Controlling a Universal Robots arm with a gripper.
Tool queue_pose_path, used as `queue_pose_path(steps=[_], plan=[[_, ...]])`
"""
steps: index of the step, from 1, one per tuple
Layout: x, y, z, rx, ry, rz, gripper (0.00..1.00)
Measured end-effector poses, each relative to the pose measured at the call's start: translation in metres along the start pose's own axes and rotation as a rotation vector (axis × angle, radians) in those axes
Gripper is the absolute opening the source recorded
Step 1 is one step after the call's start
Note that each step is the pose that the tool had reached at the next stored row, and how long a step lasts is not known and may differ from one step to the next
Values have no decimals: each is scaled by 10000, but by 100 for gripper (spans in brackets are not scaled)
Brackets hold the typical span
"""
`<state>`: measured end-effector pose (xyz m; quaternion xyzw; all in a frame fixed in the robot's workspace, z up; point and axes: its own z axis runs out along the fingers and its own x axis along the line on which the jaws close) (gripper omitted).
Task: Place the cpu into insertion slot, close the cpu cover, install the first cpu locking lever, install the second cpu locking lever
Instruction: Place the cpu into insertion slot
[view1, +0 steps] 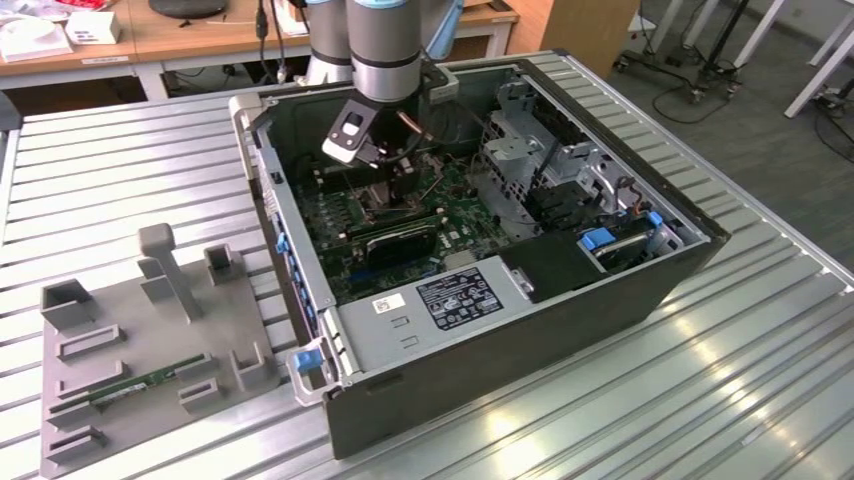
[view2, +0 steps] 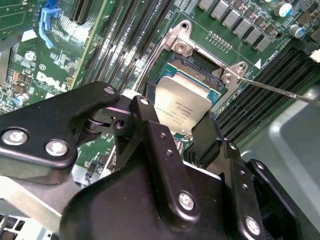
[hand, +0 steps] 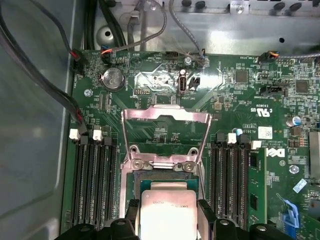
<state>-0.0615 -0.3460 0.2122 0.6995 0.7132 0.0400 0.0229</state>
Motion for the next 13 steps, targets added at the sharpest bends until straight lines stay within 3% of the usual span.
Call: queue_pose_path(steps=[7,13], plan=[[32,-12,67,-1,58,-14,54],[50,-15,128,-1,66,-15,54]])
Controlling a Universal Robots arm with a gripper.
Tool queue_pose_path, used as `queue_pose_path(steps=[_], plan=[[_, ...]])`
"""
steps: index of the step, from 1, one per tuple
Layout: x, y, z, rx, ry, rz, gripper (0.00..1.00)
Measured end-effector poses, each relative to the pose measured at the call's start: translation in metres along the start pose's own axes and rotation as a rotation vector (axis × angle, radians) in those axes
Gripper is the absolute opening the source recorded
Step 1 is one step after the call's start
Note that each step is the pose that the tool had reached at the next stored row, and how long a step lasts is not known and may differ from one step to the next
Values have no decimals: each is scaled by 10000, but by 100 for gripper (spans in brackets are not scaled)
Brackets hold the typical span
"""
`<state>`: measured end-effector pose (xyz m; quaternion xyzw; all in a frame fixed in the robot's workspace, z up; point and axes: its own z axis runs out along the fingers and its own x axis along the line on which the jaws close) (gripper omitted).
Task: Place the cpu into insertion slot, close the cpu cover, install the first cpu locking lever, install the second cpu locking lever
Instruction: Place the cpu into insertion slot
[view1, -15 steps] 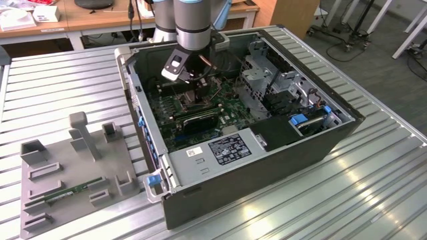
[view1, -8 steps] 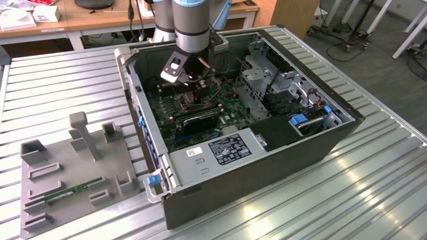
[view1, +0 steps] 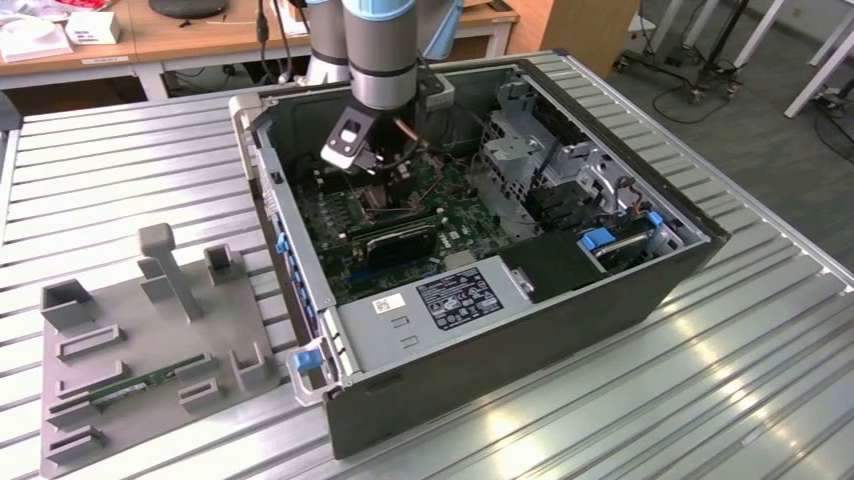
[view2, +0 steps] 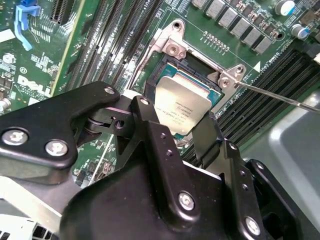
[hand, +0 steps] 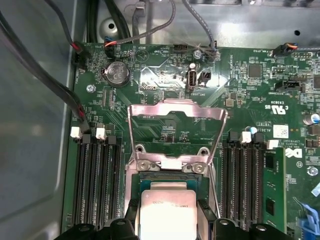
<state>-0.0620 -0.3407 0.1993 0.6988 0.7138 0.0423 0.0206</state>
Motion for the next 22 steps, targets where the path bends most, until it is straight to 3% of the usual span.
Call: queue_pose_path(steps=[22], plan=[[-1,1,51,1,-2,1,54]])
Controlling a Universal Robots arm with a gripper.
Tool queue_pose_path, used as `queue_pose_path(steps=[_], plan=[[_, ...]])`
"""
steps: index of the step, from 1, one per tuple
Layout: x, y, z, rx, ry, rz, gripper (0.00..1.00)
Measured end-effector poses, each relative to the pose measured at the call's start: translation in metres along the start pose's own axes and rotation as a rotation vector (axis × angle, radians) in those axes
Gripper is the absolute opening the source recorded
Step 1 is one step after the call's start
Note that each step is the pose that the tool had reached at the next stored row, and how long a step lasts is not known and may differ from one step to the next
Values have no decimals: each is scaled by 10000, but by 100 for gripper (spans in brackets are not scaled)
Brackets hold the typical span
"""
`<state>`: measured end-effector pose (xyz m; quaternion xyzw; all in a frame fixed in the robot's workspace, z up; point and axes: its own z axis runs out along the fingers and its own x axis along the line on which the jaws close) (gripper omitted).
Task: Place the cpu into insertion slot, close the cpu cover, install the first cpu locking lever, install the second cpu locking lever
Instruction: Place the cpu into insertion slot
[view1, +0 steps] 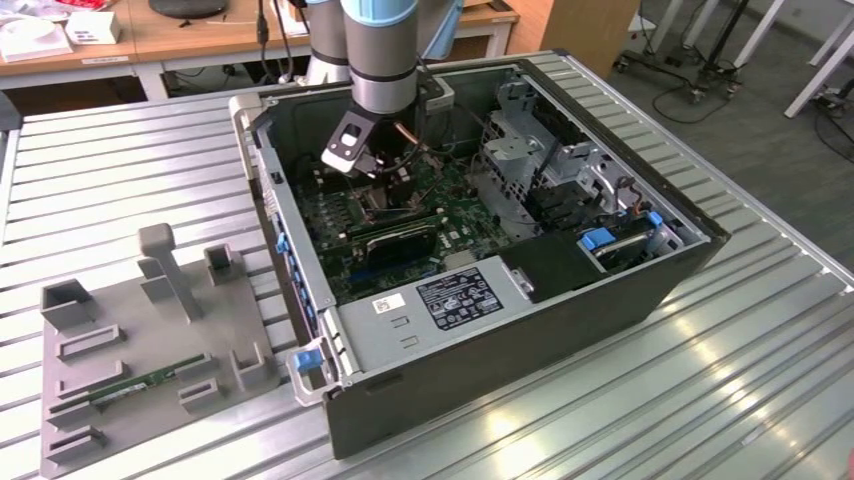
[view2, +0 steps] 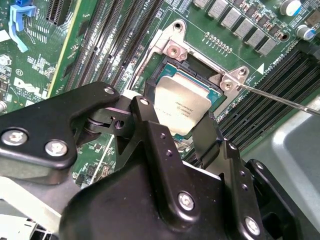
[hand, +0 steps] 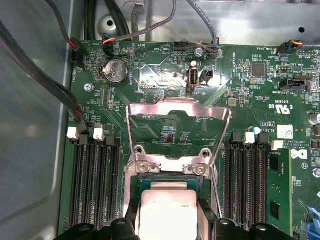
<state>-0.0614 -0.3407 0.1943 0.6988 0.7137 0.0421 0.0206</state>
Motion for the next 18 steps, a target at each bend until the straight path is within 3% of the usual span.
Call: queue_pose_path(steps=[18], plan=[[0,-19,0,-4,-10,126,54]])
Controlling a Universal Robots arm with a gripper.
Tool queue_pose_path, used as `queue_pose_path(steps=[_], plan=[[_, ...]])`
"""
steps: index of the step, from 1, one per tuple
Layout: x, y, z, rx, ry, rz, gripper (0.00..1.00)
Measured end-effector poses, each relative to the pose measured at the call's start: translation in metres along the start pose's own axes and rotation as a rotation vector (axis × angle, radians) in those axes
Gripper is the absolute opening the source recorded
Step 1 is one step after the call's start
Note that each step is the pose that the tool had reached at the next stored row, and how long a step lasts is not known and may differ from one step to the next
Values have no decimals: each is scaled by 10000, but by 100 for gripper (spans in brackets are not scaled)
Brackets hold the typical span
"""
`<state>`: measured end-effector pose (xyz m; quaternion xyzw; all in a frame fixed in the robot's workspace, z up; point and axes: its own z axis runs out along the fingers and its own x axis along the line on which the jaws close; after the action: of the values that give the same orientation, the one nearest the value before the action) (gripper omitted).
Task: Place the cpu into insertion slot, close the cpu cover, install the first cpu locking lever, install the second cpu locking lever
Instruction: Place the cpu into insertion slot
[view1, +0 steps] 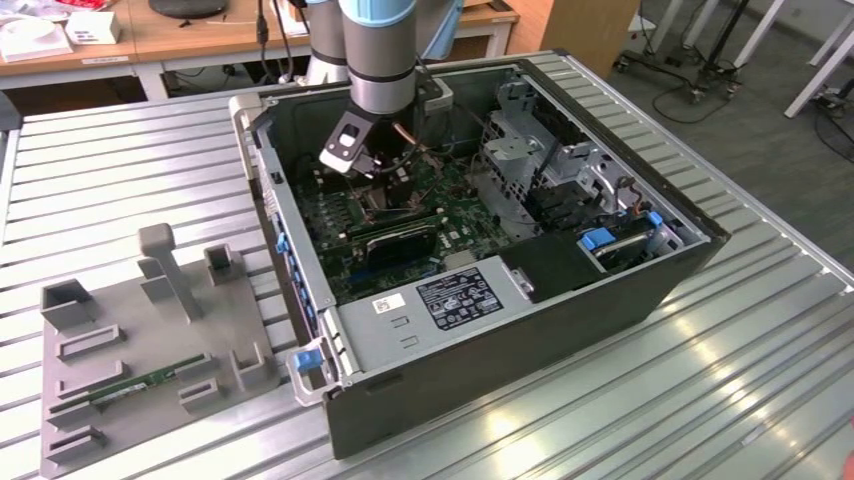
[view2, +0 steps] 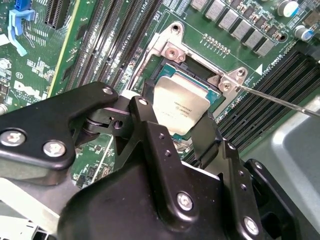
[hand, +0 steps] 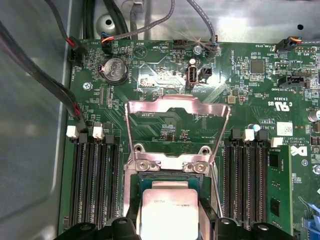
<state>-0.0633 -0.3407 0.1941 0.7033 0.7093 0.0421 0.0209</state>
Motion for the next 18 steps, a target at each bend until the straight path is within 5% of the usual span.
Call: queue_pose_path(steps=[18], plan=[[0,-1,10,-7,-21,230,54]])
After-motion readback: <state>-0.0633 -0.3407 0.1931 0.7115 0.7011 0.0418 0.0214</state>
